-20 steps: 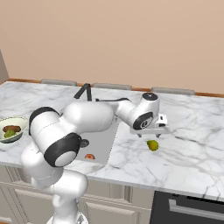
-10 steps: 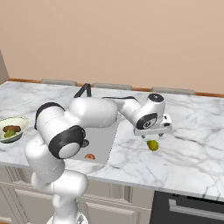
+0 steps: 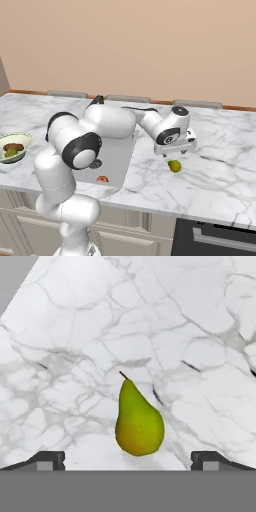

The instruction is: There is a mixed pile of frozen fruits and vegetables on the counter. Locate all the frozen vegetables and place the items in a bowl on the counter. Take all the frozen fruits and defrost them in a running sink.

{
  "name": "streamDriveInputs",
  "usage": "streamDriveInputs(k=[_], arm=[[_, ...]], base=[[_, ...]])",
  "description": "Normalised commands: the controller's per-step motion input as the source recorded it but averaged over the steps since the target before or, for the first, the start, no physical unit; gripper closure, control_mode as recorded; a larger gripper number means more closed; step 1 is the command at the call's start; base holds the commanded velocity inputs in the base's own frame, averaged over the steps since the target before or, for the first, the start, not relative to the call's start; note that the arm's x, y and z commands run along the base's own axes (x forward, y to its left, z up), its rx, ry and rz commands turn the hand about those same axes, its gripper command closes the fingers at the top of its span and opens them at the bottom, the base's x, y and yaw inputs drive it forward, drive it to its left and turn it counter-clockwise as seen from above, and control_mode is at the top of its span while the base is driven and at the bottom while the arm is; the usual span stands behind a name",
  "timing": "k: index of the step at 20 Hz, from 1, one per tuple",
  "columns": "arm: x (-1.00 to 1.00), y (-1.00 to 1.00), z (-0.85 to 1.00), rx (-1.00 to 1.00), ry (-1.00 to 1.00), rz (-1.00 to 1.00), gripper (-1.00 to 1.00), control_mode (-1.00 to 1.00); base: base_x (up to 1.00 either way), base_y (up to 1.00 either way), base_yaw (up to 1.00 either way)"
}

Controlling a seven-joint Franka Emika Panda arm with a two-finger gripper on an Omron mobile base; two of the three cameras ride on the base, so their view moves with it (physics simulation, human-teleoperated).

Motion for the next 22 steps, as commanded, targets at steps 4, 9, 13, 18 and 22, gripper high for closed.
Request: streamDriveInputs(k=[4,9,13,18,22], arm=[[0.19,0.0,-0.08,-0.01,0.06,0.0,-1.0,-1.0],[0.03,0.0,-0.18,0.0,0.06,0.0,-1.0,-1.0],[0.03,0.0,-0.32,0.0,0.03,0.0,-1.0,-1.0],[0.0,0.0,-0.21,0.0,0.0,0.0,-1.0,-1.0],[0.0,0.0,-0.14,0.0,0.0,0.0,-1.0,-1.0]], base=[[0.0,0.0,0.0],[0.0,0.0,0.0],[0.0,0.0,0.0],[0.0,0.0,0.0],[0.0,0.0,0.0]])
